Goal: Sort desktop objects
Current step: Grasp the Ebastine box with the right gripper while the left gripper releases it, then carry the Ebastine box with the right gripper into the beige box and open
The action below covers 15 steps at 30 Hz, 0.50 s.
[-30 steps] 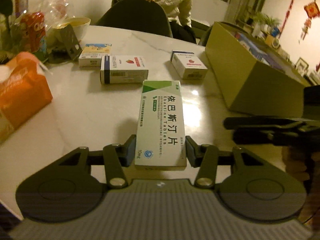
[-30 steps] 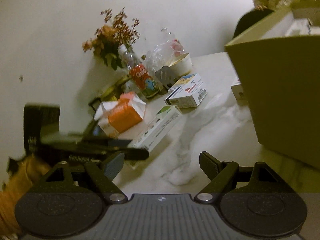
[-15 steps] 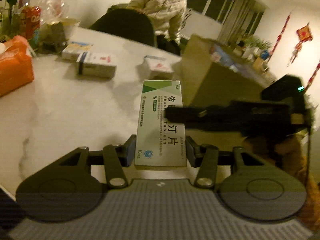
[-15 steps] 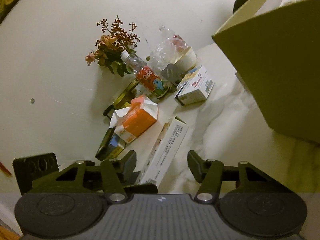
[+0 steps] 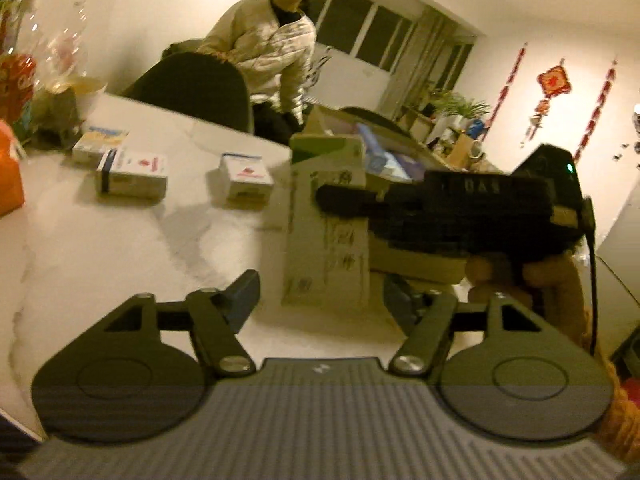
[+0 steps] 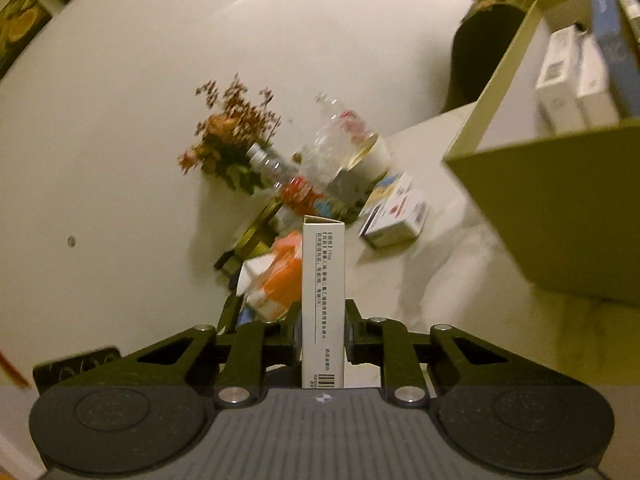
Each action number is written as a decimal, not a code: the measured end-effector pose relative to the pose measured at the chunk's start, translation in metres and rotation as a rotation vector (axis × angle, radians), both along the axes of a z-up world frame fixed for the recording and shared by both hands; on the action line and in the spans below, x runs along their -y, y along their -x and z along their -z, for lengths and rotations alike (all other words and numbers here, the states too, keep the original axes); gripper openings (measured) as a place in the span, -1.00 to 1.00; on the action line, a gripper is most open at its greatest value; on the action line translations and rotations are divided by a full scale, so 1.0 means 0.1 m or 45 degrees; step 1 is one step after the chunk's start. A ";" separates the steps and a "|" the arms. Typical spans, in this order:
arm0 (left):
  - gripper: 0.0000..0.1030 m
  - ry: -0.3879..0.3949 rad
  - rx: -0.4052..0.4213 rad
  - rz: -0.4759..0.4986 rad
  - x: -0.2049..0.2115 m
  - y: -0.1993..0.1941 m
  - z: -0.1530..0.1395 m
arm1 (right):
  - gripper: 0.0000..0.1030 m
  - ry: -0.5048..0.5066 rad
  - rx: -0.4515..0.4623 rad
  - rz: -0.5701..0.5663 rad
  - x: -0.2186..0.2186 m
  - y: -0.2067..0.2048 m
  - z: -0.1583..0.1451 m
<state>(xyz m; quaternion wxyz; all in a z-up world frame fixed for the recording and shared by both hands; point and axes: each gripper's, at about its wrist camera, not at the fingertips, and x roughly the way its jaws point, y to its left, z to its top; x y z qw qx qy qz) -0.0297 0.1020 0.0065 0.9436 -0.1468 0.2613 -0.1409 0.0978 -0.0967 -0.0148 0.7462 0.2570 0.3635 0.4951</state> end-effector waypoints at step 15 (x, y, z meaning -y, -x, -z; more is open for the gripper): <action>0.58 0.040 -0.028 0.003 -0.06 0.01 0.11 | -0.57 0.041 0.140 0.483 1.18 -0.53 -0.82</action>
